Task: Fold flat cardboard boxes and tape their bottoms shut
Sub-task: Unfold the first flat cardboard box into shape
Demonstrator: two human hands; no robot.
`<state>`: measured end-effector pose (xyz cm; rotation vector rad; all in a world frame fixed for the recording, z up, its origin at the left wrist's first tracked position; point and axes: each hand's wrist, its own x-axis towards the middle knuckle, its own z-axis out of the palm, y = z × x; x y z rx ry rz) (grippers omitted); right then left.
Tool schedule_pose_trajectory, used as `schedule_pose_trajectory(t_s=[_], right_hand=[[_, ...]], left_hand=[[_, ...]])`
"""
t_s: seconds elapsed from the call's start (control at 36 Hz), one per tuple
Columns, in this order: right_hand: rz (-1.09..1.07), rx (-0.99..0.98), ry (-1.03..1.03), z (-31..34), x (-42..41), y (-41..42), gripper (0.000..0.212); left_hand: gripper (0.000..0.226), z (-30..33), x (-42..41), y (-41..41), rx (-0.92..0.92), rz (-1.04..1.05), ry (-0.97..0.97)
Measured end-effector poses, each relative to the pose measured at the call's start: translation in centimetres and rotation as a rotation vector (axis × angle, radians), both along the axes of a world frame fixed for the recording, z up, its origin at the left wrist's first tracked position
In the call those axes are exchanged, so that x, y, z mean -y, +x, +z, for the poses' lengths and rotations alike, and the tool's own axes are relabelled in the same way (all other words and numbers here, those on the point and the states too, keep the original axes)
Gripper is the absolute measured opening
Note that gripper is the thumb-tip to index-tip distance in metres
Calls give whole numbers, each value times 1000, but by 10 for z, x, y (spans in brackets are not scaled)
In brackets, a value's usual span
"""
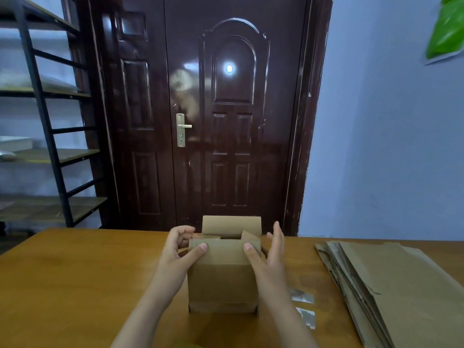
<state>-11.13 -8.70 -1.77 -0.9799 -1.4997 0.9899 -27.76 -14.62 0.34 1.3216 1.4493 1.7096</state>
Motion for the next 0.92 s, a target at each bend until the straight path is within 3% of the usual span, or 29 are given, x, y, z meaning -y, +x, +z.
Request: schedule_pose_trajectory(t_s=[0.08, 0.31, 0.5, 0.72, 0.83, 0.92], right_hand=[[108, -33, -83, 2, -3, 2, 82], [136, -20, -125, 4, 0, 1, 65], [111, 12, -46, 7, 3, 4, 48], [14, 29, 60, 3, 3, 3, 23], [-17, 66, 98, 1, 1, 3, 20], [-46, 125, 137, 1, 1, 2, 23]], left_hand=[[41, 1, -3, -3, 20, -35, -41], [56, -2, -3, -2, -44, -89, -122], [37, -3, -4, -1, -33, -77, -80], [8, -10, -8, -6, -284, 22, -73], [7, -12, -10, -12, -359, 45, 26], [23, -15, -10, -15, -416, 34, 69]])
